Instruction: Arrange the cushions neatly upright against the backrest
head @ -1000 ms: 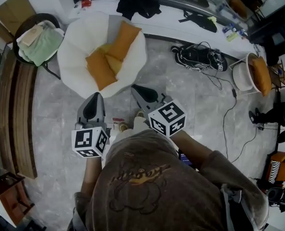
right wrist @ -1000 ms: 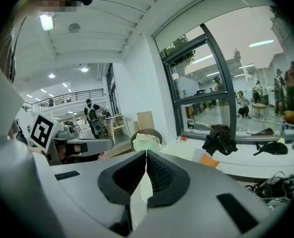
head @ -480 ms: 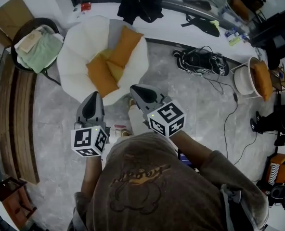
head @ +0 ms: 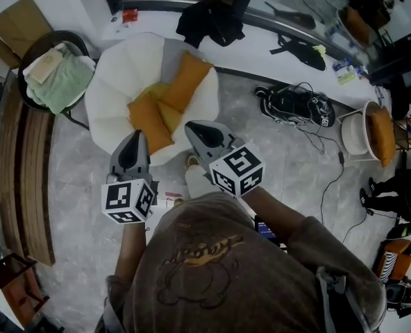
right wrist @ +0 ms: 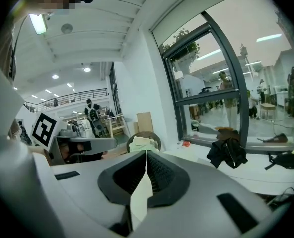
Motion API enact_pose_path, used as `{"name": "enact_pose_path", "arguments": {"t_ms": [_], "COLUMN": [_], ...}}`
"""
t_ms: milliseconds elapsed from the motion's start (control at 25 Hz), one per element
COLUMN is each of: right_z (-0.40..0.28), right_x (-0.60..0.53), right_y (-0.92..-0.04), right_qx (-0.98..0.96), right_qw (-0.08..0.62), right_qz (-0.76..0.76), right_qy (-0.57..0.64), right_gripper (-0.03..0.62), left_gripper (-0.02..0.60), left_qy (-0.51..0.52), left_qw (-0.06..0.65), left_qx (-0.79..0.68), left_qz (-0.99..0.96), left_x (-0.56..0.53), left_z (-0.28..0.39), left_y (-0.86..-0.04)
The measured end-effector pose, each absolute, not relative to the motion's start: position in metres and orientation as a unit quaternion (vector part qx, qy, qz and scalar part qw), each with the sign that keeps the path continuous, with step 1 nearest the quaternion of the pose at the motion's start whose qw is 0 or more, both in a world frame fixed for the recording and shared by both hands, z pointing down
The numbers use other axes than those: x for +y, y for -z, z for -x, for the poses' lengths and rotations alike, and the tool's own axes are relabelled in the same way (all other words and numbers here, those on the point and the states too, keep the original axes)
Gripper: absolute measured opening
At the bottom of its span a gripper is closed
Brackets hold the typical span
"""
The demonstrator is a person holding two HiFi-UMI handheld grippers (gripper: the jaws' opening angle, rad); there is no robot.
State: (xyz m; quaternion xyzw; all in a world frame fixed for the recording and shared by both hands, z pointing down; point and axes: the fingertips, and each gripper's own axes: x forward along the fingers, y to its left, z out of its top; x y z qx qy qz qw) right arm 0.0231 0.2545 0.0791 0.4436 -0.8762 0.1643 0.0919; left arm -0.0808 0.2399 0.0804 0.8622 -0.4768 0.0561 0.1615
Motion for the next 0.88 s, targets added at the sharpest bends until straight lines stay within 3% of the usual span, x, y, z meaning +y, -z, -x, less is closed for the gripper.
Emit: {"name": "enact_pose_path", "arguments": {"t_ms": [560,880], "right_z": [-0.041,-0.027], "right_x": [0.146,0.108], "right_y": [-0.092,-0.11], "right_qx": [-0.905,-0.911], "right_qw": [0.111,0.118], "right_qz": [-0.38,-0.357], "right_qy": [-0.155,-0.171], "right_gripper": [0.021,0.021], "left_gripper": [0.005,0.005], "left_qy": [-0.04,-0.038], "left_qw": [0.164,0.173], "left_qx": [-0.515,-0.537], "left_qz": [-0.84,-0.825], "left_x": [0.132,0.097], "left_z": [0.045,0.057], "left_y": [-0.077,-0.086]}}
